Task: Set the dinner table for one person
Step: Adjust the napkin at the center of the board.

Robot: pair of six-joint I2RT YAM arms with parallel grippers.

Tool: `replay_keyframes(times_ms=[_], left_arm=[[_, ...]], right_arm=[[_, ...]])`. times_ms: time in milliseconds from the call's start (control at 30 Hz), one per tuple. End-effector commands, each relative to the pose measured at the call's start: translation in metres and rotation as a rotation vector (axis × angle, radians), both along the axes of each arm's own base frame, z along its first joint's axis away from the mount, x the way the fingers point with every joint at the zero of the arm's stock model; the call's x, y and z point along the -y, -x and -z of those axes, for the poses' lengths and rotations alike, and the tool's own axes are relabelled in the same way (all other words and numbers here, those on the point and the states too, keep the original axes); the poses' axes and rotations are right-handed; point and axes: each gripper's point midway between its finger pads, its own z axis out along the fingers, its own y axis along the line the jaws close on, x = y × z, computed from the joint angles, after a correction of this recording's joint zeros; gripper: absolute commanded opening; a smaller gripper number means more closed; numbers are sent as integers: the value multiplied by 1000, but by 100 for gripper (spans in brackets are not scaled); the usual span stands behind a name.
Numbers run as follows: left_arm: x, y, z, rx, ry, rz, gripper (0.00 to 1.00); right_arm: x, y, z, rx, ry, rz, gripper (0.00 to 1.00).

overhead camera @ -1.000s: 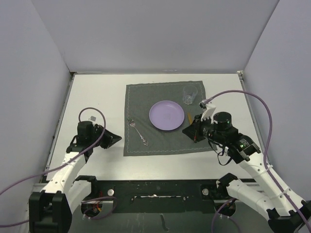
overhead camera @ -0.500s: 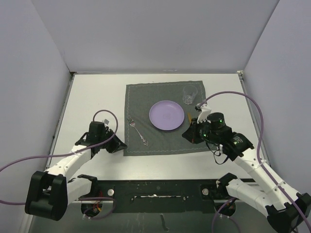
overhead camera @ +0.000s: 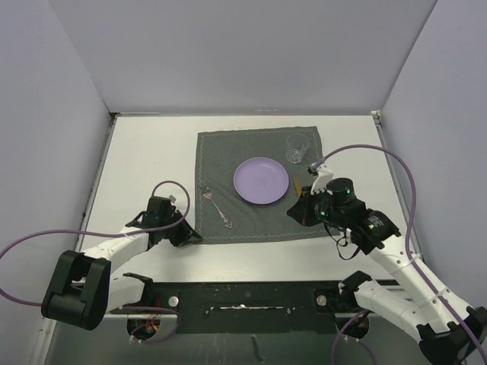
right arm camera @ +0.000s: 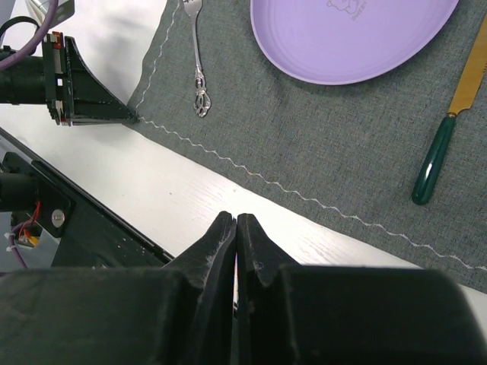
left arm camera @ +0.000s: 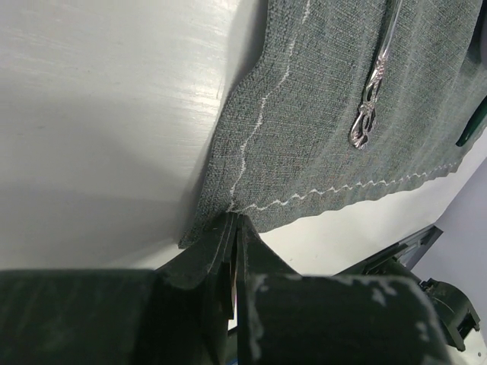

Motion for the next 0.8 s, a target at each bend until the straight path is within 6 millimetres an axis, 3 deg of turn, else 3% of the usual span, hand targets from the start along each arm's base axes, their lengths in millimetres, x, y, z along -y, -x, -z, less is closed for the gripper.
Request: replay_keyframes(times_ms=[0, 367, 767], left_arm=[[5, -17, -9, 73, 8, -5, 0], [3, 2, 8, 7, -31, -23, 0], [-16, 15, 13, -41, -131, -60, 0]], right_arm=[[0, -4, -6, 38, -7, 13, 0], [1, -7, -6, 40, -5, 28, 0], [13, -2, -18, 66, 17, 57, 0]])
